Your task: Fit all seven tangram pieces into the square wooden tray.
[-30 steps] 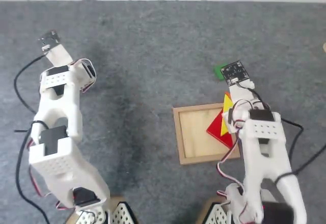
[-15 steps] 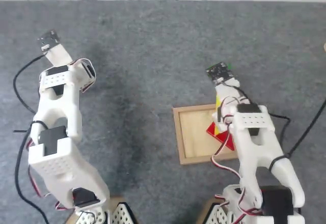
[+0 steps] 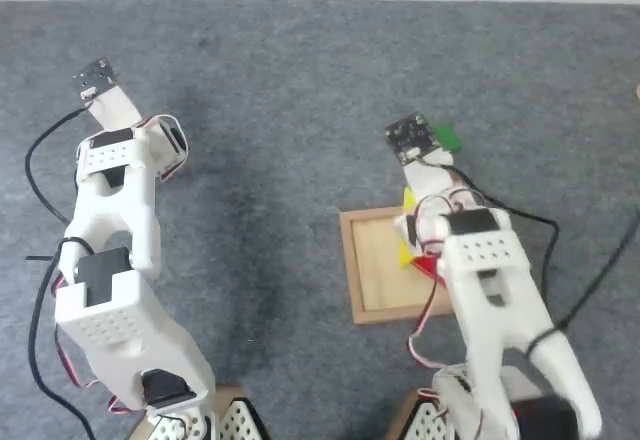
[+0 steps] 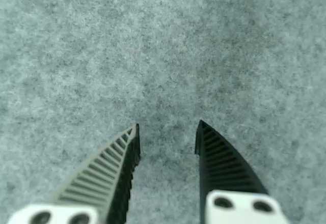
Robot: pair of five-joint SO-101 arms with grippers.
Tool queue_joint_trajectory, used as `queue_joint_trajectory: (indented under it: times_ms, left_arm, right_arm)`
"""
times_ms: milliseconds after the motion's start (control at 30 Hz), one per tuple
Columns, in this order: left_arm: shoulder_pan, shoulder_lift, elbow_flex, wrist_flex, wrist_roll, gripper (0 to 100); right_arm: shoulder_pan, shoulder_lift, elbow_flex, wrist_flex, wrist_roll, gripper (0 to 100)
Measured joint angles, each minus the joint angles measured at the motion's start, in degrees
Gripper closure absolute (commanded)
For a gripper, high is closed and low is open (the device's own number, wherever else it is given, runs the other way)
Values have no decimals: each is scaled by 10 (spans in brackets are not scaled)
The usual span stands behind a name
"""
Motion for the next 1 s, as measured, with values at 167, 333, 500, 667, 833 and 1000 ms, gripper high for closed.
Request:
queue_joint_trajectory:
  times_ms: [167, 333, 500, 667, 833, 1000]
  left_arm:
    - [0, 0, 0, 0, 0, 815]
    - [0, 0, 0, 0, 0, 815]
    - [0, 0, 0, 0, 0, 815]
    - [0, 0, 0, 0, 0, 815]
    - [0, 0, 0, 0, 0, 815]
    - [0, 0, 0, 0, 0, 815]
  right_arm:
    - [44, -29, 8, -31, 3, 902]
    - [27, 39, -8, -64, 16, 899]
    - [-32, 113, -60, -69, 18, 878]
    - [-41, 188, -127, -69, -32, 876]
    - [-40, 288, -185, -69, -48, 876]
    - [-41, 326, -215, -69, -50, 879]
